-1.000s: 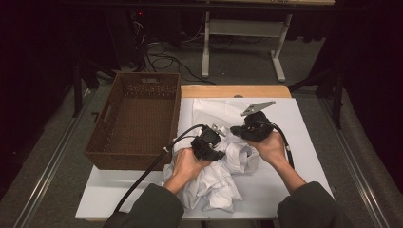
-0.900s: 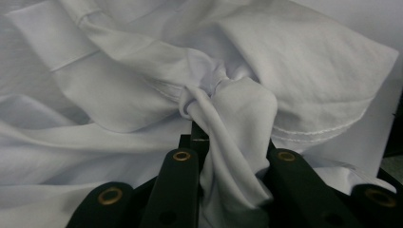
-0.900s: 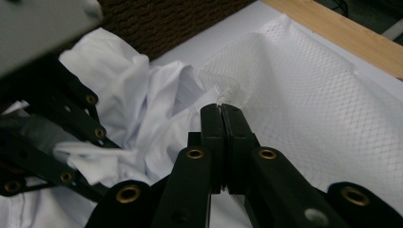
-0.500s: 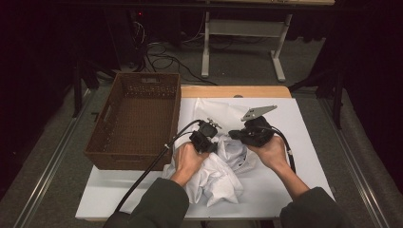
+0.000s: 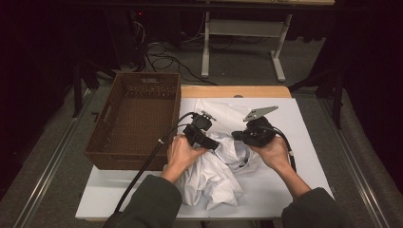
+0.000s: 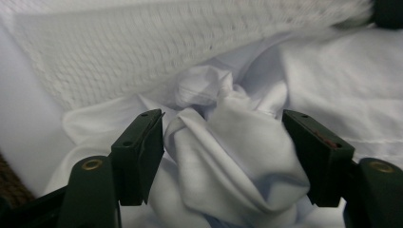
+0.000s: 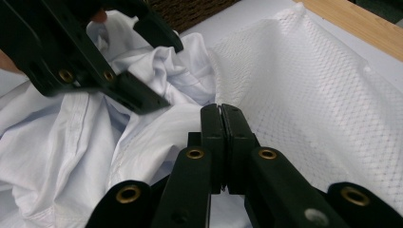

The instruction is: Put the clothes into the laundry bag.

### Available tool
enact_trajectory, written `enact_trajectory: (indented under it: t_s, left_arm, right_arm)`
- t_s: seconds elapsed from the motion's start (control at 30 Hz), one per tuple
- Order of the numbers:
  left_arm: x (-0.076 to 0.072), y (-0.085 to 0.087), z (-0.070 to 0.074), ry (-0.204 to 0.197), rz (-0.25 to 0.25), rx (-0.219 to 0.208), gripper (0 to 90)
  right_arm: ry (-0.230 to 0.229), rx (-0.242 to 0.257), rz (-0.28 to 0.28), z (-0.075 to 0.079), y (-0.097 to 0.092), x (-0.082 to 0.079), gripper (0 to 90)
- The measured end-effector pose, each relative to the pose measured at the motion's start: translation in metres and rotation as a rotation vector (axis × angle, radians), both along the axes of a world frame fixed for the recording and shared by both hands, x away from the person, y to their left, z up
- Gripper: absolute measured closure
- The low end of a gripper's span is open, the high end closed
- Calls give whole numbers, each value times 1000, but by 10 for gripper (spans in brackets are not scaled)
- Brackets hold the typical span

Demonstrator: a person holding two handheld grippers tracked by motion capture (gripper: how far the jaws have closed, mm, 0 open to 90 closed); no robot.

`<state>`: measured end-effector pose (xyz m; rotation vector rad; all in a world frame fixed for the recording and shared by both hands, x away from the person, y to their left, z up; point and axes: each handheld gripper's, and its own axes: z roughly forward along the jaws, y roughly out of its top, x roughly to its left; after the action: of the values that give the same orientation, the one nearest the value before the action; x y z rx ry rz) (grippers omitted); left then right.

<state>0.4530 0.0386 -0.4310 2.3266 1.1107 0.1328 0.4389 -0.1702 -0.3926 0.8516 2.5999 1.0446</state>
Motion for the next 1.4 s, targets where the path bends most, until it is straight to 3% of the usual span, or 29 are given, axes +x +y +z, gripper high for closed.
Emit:
enact_trajectory:
  t_s: [0.13,0.23,0.33,0.43,0.53,0.67,0.77,0.83,0.9,1.03,1.17,1.3,1.4]
  left_arm:
    - [10,-10,-26,70,7,36,307]
    - [10,-16,-34,88,-12,31,474]
    - [4,-16,-30,28,-41,17,719]
    - [-8,-15,-19,-54,-75,-22,778]
    - [-25,-18,-4,-110,-145,-69,792]
    - [-41,-22,8,-113,-217,-126,796]
    - [-47,-26,6,-117,-270,-134,798]
    - [-48,-29,3,-109,-275,-130,799]
    - [-43,-31,-2,-91,-248,-107,799]
    - [-16,-30,-21,-73,-87,-34,798]
    - [1,-29,-29,-81,12,-20,795]
    - [1,-29,-25,-92,17,-11,732]
    - [-8,-25,-15,-101,-4,12,554]
  right_arm:
    - [11,1,-19,-2,0,2,900]
    - [17,-20,-15,-4,0,5,900]
    - [23,-18,-24,-5,-1,9,900]
    - [37,-4,-40,-7,-1,11,900]
    - [38,-10,-36,-8,2,12,900]
    - [30,-6,-33,-6,7,13,900]
    - [22,7,-28,-5,11,11,900]
    - [17,14,-22,-4,12,10,900]
    - [21,30,-21,-3,12,9,900]
    - [21,52,-9,-1,9,5,900]
    - [24,55,22,-1,9,-4,900]
    - [30,27,22,-6,8,-5,900]
    - [30,4,8,-10,3,-4,899]
